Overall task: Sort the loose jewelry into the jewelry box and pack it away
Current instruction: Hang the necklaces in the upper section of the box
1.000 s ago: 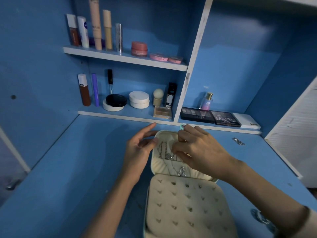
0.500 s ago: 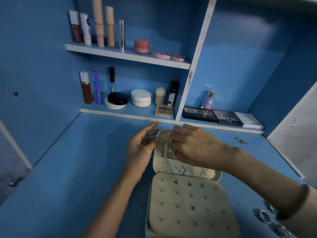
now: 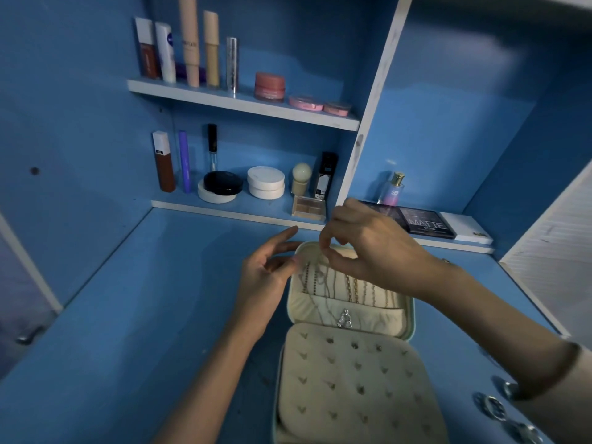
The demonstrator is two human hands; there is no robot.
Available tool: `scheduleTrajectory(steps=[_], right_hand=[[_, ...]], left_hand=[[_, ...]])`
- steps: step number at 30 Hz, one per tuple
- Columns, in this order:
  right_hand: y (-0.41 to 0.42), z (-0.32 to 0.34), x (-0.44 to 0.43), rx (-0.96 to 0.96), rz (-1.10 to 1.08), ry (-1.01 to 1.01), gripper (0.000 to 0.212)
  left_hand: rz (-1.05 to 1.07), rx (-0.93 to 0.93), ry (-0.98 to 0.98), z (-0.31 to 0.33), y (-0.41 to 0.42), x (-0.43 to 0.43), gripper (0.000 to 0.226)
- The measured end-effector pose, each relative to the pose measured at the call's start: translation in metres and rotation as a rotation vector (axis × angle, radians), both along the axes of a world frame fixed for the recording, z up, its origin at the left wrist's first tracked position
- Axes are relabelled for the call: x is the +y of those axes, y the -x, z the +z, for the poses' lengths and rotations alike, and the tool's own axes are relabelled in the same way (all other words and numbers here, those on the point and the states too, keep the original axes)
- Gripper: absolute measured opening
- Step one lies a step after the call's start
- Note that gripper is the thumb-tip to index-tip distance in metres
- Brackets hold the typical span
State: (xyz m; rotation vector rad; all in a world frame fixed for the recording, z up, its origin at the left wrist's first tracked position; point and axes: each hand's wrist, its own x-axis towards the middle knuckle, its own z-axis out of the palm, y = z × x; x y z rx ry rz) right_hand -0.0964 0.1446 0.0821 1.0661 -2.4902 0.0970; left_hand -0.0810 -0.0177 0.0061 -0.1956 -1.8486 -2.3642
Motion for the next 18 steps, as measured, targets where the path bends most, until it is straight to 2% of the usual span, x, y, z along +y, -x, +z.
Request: scheduleTrajectory(steps=[8, 12, 14, 18], right_hand=[[-0.027, -0.015, 0.02, -0.211, -0.002, -0.015, 0.009], [-0.037, -0.024, 0.028, -0.313, 0.037, -0.119, 0.017], [-0.039, -0.028, 0.029, -0.319, 0.053, -0.161, 0.018], [-0.043, -0.031, 0.027, -0.269, 0.056, -0.219, 0.007]], left_hand=[[0.012, -0.009, 0.011, -0.001, 0.0, -0.001, 0.043], [0.007, -0.007, 0.015, 0.0, -0.001, -0.001, 0.042], [0.003, -0.008, 0.015, 0.0, -0.001, -0.001, 0.041], [0.001, -0.005, 0.018, 0.0, -0.002, -0.001, 0.042]])
